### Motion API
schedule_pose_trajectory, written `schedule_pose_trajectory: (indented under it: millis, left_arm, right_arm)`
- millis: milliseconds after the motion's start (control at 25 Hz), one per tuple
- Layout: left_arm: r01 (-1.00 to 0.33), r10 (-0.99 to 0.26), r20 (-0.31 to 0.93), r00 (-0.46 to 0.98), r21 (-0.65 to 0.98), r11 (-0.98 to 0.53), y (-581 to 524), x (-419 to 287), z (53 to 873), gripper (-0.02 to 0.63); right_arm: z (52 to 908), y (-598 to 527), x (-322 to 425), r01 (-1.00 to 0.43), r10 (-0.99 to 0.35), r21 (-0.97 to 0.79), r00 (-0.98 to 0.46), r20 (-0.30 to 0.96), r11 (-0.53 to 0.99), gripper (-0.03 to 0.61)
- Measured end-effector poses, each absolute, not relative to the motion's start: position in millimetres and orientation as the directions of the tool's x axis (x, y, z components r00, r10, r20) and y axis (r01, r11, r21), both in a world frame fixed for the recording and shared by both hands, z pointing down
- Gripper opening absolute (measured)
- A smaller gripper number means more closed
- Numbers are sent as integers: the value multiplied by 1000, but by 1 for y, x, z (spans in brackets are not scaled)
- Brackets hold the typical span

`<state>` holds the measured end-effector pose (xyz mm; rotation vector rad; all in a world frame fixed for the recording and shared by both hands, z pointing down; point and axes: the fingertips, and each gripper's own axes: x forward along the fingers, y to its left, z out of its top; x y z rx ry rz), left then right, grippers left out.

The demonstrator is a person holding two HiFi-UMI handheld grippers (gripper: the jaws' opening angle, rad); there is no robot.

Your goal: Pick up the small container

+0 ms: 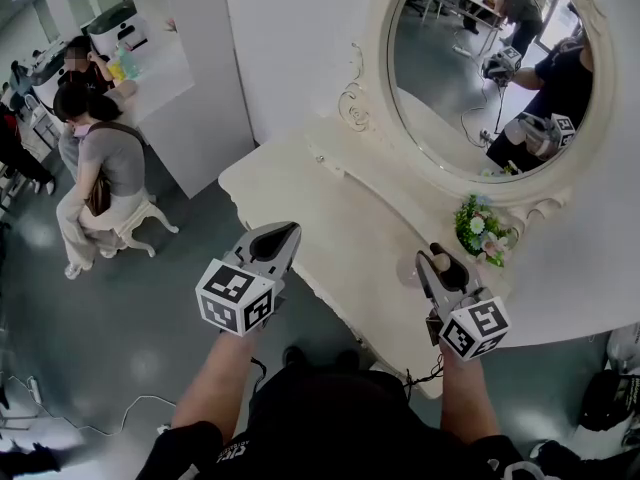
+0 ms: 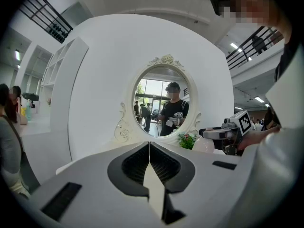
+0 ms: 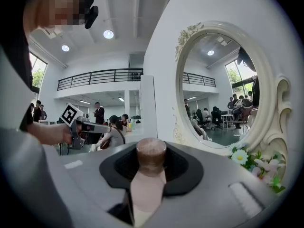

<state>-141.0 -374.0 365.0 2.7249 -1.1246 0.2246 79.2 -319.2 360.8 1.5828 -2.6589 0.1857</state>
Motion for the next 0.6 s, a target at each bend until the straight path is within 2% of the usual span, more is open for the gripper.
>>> schedule_pose_trajectory:
  millis: [600]
  left_arm:
    - [-709, -683, 197, 703, 121, -695, -375, -148, 365, 6]
  right_arm:
    - [330, -330, 75, -875, -873, -51, -484, 58, 481, 129]
